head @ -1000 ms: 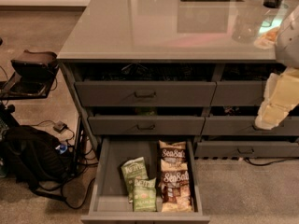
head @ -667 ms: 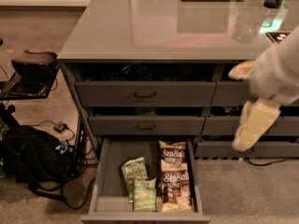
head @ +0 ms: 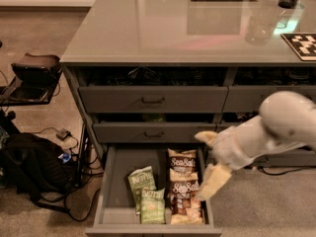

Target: Pick green jalapeno chip bag from bottom drawer and place on counter

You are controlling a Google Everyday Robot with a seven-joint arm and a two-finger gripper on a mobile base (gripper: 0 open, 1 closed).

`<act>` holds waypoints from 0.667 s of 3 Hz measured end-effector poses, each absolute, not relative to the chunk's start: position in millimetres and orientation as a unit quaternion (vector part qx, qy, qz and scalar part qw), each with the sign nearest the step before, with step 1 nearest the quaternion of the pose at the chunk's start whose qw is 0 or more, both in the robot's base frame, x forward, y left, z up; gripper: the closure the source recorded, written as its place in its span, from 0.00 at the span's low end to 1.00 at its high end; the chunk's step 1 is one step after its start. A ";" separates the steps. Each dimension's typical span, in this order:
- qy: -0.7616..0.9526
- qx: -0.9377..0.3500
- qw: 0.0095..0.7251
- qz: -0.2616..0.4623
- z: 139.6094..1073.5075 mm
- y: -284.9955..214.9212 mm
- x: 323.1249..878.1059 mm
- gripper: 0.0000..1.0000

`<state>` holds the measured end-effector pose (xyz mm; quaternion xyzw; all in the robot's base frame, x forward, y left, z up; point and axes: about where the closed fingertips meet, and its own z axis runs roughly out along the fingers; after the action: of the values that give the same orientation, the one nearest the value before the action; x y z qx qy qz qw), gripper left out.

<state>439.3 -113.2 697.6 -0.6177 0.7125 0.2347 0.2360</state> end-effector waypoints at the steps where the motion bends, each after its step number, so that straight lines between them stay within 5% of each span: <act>1: 0.703 -0.594 0.276 0.276 629.4 -74.8 456.0 0.00; 2: 0.714 -0.563 0.297 0.293 566.7 -50.6 478.1 0.00</act>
Offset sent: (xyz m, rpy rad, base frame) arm 0.0704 0.0884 -0.2056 0.2555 0.0157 -0.1659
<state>478.1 -50.6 566.7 -0.5628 0.7136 0.2925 0.2975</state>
